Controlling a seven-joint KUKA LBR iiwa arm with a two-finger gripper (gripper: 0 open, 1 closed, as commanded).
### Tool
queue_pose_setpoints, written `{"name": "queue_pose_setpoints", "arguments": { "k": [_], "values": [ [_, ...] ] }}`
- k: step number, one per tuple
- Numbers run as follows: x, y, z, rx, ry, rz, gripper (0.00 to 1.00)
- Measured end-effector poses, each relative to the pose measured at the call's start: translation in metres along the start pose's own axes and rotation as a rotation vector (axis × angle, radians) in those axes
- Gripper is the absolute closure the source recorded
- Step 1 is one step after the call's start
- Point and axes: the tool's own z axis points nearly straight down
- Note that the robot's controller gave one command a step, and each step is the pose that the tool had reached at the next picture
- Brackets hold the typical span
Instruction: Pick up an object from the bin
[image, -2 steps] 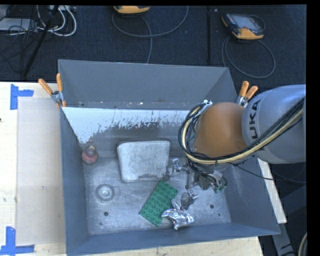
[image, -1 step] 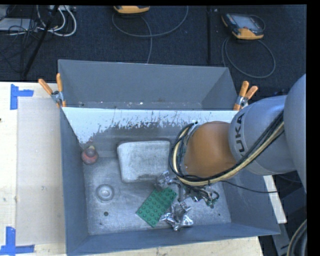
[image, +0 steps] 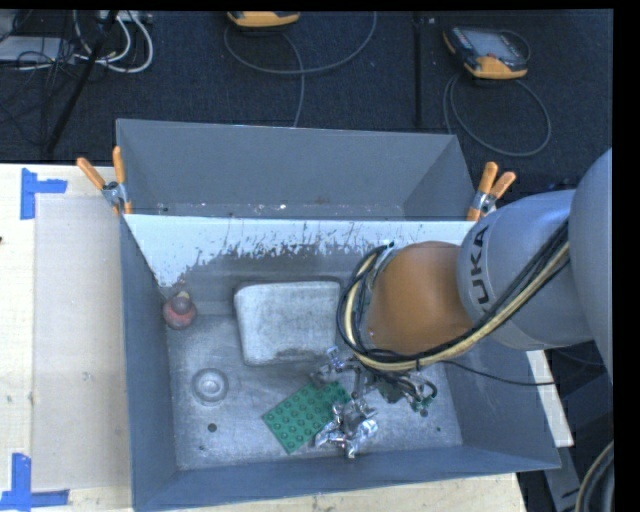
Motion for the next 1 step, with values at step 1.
{"name": "queue_pose_setpoints", "arguments": {
  "k": [1],
  "values": [
    [0.0085, -0.0295, -0.1565, -0.006, 0.015, -0.084, 1.0]
  ]
}}
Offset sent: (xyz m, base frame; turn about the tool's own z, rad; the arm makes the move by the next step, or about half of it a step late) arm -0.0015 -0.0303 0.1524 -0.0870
